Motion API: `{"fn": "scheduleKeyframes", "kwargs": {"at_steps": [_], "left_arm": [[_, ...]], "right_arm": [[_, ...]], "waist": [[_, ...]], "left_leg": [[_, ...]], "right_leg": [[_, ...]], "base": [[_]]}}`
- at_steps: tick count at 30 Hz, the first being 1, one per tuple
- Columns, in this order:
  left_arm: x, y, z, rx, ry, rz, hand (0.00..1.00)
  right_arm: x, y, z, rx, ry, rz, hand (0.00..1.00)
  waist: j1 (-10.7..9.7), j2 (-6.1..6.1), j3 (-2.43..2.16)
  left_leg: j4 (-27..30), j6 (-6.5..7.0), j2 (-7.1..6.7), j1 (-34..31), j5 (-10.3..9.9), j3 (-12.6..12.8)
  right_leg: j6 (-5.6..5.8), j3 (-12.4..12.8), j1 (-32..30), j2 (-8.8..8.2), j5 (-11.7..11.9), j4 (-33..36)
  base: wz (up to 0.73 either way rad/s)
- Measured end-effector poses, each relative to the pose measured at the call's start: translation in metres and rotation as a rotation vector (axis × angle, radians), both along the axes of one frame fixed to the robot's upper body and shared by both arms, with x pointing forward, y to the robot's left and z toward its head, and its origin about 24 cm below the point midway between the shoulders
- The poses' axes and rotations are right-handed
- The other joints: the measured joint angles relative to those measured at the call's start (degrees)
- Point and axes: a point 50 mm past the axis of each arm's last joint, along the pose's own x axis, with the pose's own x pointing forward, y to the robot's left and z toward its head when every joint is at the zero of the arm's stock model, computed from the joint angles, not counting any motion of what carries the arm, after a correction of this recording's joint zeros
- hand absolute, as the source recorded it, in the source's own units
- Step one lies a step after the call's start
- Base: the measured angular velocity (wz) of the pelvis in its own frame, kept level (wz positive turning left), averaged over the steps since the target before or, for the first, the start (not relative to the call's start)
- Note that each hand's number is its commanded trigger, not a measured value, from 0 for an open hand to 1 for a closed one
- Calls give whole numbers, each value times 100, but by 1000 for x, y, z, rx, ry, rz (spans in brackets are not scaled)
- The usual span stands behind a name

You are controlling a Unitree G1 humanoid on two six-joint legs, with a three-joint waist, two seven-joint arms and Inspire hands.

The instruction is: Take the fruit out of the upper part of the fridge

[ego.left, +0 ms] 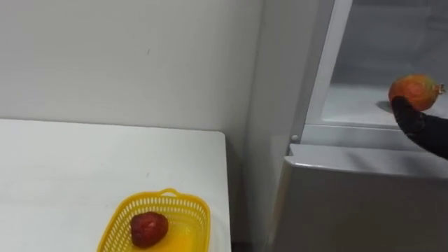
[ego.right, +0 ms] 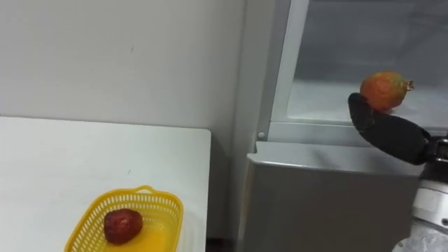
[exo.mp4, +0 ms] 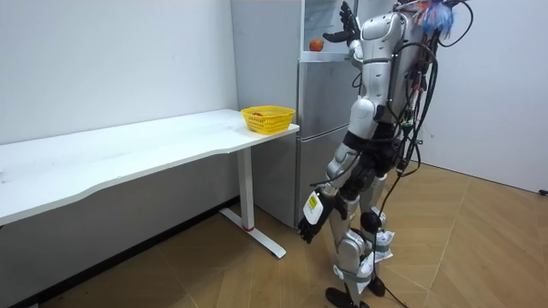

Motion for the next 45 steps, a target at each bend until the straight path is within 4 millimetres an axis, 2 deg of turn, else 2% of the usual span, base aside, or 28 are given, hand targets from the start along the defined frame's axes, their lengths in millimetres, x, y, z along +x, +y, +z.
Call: {"fn": "scheduleKeyframes", "kwargs": {"at_steps": [2, 4, 6, 11, 13, 15, 18, 23, 25, 26, 29, 34, 36, 39, 45], "left_arm": [[0, 3, 1, 6, -4, 23, 0], [-2, 7, 2, 12, 5, 32, 0], [-4, 12, 3, 14, 14, 39, 0], [-5, 22, 5, 32, 32, 53, 0], [-5, 23, 6, 36, 30, 52, 0], [-5, 24, 6, 44, 30, 52, 0], [-6, 25, 6, 51, 37, 55, 0], [-5, 29, 8, 67, 38, 56, 0], [-7, 29, 9, 69, 39, 58, 0], [-8, 29, 9, 66, 41, 58, 0], [-10, 29, 9, 64, 40, 57, 0], [-15, 31, 10, 59, 43, 84, 0], [-19, 33, 11, 56, 55, 94, 0], [-23, 33, 10, 51, 68, 96, 0], [-23, 33, 10, 43, 70, 94, 0]], "right_arm": [[3, -7, -5, 16, 34, -31, 0], [8, -16, -9, 41, 76, -60, 0], [14, -29, -7, 43, 100, -94, 0], [26, -44, 1, 74, 133, -101, 0], [30, -48, 4, 68, 156, -101, 0], [36, -50, 6, 73, 179, -81, 0], [41, -56, 4, 91, 228, -85, 0], [57, -61, 1, 179, 297, -40, 0], [61, -63, 0, 197, 321, -20, 0], [63, -64, 0, 214, 326, -7, 0], [67, -64, 1, 217, 343, 12, 0], [69, -68, -2, 217, 378, 25, 0], [70, -74, -8, 229, 412, 18, 0], [70, -78, -6, 227, 425, 13, 0], [70, -85, -8, 228, 457, -10, 0]], "waist": [[40, -66, 2], [54, -119, -16], [59, -155, -26], [73, -188, -22], [91, -208, -18], [92, -280, 15], [87, -390, -27], [102, -477, -57], [103, -482, -61], [103, -452, -39], [84, -412, -19], [74, -360, -43], [75, -361, -45], [98, -364, -47], [106, -404, -64]], "left_leg": [[2, 0, 0, -19, 0, -4], [2, 0, -1, -29, 0, -3], [2, 2, -10, -30, -1, -7], [2, 1, -7, -22, 0, -18], [2, 1, -6, -19, 0, -20], [2, -3, -2, -37, 3, -25], [-2, -3, -3, -62, 2, -41], [9, -1, -5, -54, 1, -60], [5, -1, -5, -61, 1, -72], [2, 0, -5, -75, 0, -76], [18, 0, -9, -109, 0, -135], [111, -8, -6, -242, 4, -190], [114, -8, -9, -261, 5, -237], [105, -8, -10, -299, 5, -254], [175, -10, -13, -312, 6, -298]], "right_leg": [[0, -25, -1, -1, 0, -5], [0, -29, -3, -2, 0, -7], [1, -17, 0, -7, 0, -19], [0, -21, 7, -2, 0, -19], [0, -17, 0, -1, 0, -10], [0, -22, -3, 2, 0, -5], [0, -67, -19, 0, 0, -6], [0, -74, -18, -4, 0, -11], [0, -80, -14, -4, 0, -11], [0, -87, -14, -5, 1, -12], [0, -165, -14, -12, 1, -13], [-1, -235, -121, -7, 1, -14], [-1, -306, -117, -10, 1, -15], [-1, -317, -120, -11, 1, -16], [-1, -334, -118, -15, 1, -15]], "base": [[0], [0], [0], [0], [0], [0], [3], [2], [0], [3], [9], [7], [11], [4], [4]]}}
